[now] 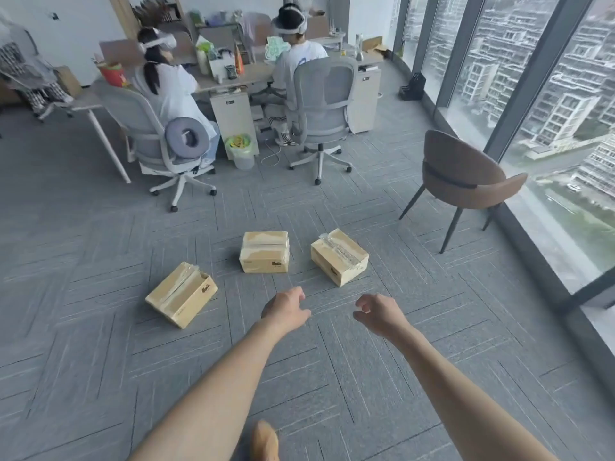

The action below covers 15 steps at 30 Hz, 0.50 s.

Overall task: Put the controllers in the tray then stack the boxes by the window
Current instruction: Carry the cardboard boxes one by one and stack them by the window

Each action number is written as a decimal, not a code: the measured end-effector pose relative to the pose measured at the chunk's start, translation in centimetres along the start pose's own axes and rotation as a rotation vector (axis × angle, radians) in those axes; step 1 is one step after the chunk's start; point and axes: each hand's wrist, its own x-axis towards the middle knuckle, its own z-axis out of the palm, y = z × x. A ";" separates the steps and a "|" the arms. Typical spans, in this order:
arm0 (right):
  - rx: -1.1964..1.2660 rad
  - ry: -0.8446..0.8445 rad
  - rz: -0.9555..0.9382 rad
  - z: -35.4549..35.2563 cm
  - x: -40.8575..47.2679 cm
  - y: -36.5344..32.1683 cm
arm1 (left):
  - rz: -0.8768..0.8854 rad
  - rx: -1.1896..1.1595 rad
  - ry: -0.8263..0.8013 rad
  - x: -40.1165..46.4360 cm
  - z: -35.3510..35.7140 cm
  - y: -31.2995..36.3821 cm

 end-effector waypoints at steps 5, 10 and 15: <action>-0.003 0.009 0.050 -1.0 10.2 -1.9 | 0.021 0.016 -0.050 11.7 -2.8 -1.2; 0.031 0.032 0.175 -1.9 21.3 -4.3 | 0.067 0.027 -0.106 25.3 -7.2 -2.2; 0.059 0.027 0.260 -2.8 30.7 -5.9 | 0.107 0.134 -0.188 36.9 -10.6 -2.7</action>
